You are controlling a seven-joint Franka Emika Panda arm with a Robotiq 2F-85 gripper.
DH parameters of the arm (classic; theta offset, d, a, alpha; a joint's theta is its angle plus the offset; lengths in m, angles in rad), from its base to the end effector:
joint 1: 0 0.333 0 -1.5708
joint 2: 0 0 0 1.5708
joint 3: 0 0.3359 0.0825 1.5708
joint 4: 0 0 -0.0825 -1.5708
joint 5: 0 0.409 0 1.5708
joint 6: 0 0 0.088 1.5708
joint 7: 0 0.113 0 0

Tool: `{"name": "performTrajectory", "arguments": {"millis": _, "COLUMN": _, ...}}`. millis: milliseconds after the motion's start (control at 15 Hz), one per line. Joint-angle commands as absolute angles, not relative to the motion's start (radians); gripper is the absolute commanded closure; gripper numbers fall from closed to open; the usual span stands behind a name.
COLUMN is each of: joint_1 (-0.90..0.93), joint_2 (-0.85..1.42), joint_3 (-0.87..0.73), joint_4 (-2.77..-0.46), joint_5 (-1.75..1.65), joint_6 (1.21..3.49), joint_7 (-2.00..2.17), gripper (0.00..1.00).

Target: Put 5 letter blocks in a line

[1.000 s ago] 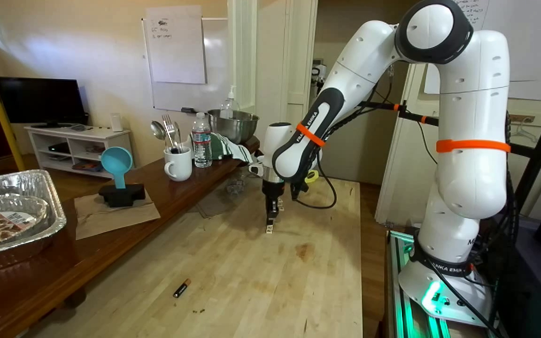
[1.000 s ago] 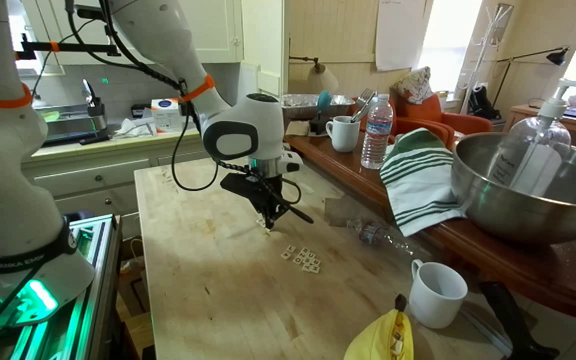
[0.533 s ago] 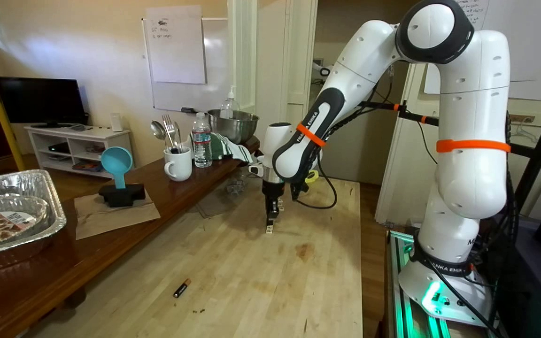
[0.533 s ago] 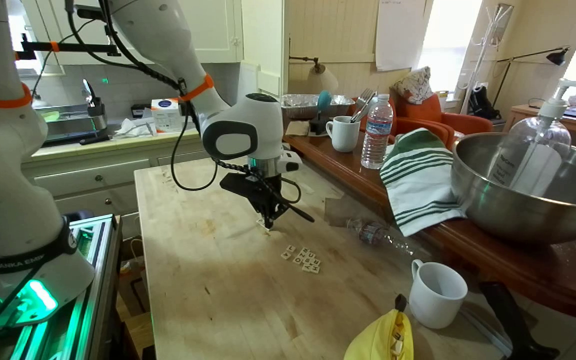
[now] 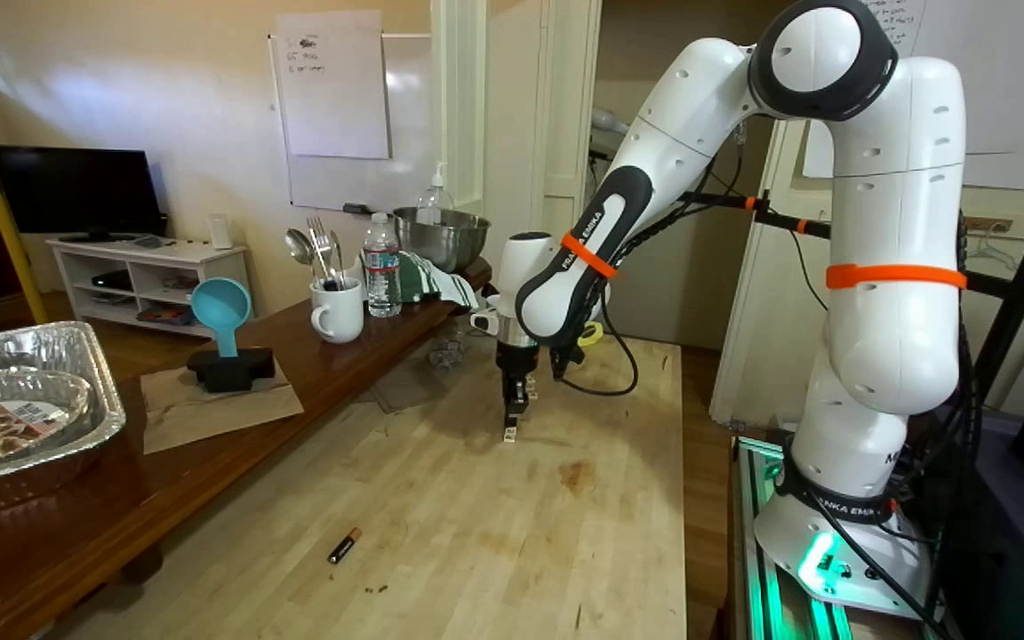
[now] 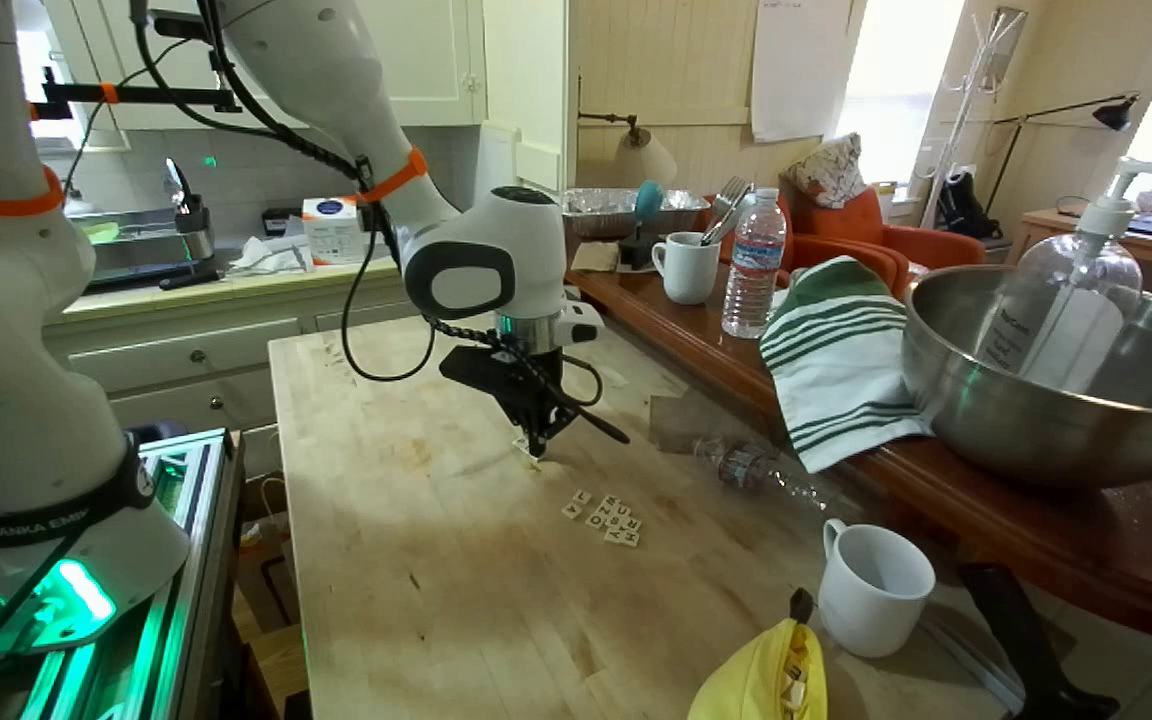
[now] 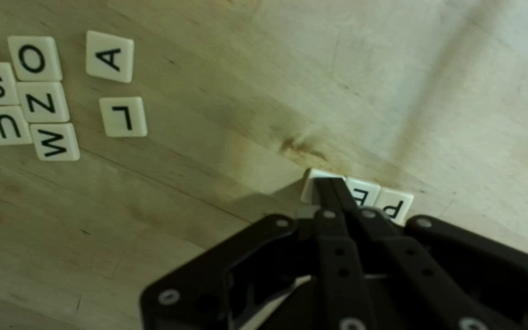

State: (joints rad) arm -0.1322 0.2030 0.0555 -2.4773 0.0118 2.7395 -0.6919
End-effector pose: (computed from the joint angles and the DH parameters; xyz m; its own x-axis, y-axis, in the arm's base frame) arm 0.4976 -0.0378 0.2084 0.8219 0.5668 0.0562 0.5664 -0.8238 0.0252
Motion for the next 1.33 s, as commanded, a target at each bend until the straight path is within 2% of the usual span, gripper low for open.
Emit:
{"name": "performTrajectory", "arguments": {"millis": 0, "joint_1": -0.13, "joint_2": 0.19, "joint_3": 0.06, "joint_4": -2.497, "joint_5": 0.014, "joint_6": 2.709, "joint_7": -0.698, "gripper": 1.0}}
{"name": "performTrajectory", "arguments": {"millis": 1267, "joint_1": -0.114, "joint_2": 0.115, "joint_3": 0.049, "joint_4": -2.516, "joint_5": 0.014, "joint_6": 2.703, "joint_7": -0.668, "gripper": 1.0}}
